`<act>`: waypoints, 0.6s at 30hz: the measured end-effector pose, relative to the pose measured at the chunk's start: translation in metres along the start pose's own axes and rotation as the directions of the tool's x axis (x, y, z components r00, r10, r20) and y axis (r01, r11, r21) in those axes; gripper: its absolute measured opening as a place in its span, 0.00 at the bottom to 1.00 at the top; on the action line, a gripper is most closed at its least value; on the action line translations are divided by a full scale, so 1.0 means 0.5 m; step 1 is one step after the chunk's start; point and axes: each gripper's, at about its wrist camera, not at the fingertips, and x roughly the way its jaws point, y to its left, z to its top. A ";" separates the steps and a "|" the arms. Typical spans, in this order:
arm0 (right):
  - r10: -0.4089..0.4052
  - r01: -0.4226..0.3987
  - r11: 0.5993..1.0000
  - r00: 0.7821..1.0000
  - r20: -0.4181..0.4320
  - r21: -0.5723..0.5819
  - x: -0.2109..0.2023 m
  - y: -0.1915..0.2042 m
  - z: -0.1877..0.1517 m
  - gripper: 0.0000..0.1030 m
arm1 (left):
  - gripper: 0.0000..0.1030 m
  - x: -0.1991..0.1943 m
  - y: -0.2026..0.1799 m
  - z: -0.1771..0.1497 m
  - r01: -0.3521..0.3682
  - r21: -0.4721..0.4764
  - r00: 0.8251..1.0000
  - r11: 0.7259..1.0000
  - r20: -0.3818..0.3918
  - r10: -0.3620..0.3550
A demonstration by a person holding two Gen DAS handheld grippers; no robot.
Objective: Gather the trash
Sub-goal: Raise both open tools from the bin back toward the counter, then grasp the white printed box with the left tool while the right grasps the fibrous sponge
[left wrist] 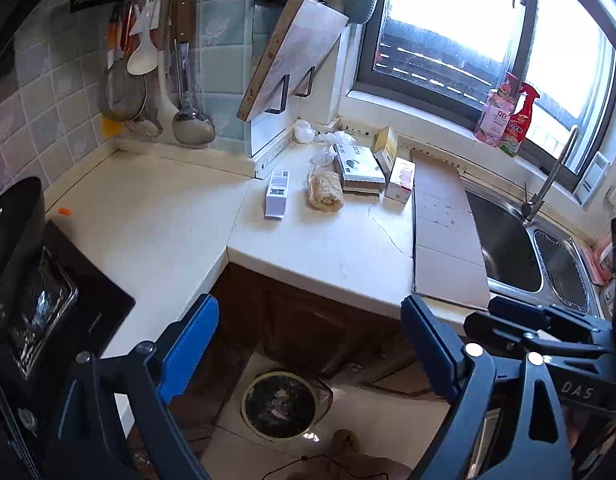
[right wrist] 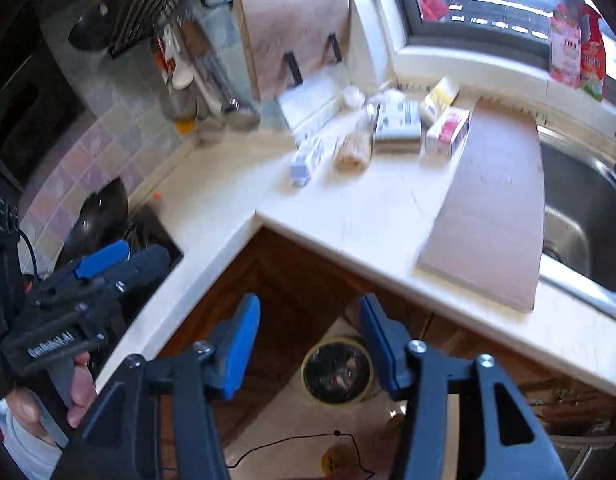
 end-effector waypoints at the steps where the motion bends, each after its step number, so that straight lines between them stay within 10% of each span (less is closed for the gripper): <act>1: -0.003 0.003 1.000 1.000 -0.001 0.002 0.008 -0.004 0.014 0.51 | 0.89 0.015 -0.001 0.008 -0.011 0.004 1.000 1.000 -0.008 0.011; 18: 0.048 -0.041 0.997 0.990 -0.132 0.058 0.312 -0.152 0.288 0.51 | 0.89 0.384 0.015 0.205 -0.141 -0.033 0.979 0.990 -0.153 0.134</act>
